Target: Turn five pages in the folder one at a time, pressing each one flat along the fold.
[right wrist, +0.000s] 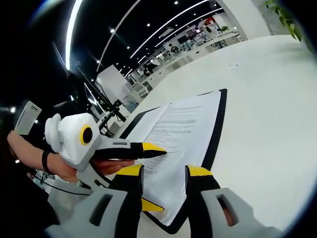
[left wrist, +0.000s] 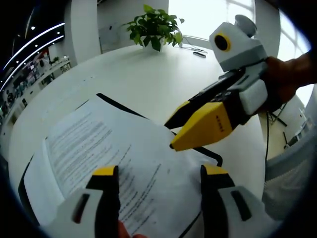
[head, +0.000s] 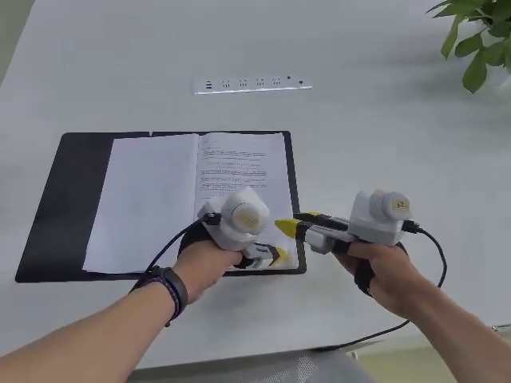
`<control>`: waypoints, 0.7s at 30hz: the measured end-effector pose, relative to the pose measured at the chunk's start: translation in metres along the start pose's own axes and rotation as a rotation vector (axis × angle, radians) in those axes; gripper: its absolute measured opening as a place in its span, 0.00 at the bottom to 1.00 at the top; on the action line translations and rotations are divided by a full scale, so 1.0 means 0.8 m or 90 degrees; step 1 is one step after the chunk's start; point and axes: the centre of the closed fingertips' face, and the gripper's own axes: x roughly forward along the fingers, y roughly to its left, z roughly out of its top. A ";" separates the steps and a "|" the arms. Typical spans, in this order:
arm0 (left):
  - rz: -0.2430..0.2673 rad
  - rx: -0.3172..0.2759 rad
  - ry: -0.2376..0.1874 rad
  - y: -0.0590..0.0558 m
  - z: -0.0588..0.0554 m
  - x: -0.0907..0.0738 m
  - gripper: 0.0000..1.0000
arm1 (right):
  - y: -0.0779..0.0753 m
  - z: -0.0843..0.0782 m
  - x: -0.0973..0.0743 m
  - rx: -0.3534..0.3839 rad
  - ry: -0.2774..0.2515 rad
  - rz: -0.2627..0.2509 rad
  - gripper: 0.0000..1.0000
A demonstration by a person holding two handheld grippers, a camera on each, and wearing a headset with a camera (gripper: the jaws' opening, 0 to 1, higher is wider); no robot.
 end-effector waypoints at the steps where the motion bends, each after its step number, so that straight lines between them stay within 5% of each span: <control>1: 0.001 -0.001 0.000 0.000 0.000 0.000 0.67 | 0.002 0.000 0.001 0.003 0.001 0.003 0.31; 9: -0.001 -0.002 -0.001 0.000 0.000 0.000 0.67 | 0.006 0.002 0.009 0.019 0.002 0.010 0.27; 21: -0.016 -0.018 0.002 -0.004 0.001 -0.009 0.71 | 0.000 0.001 0.007 0.076 -0.006 0.007 0.03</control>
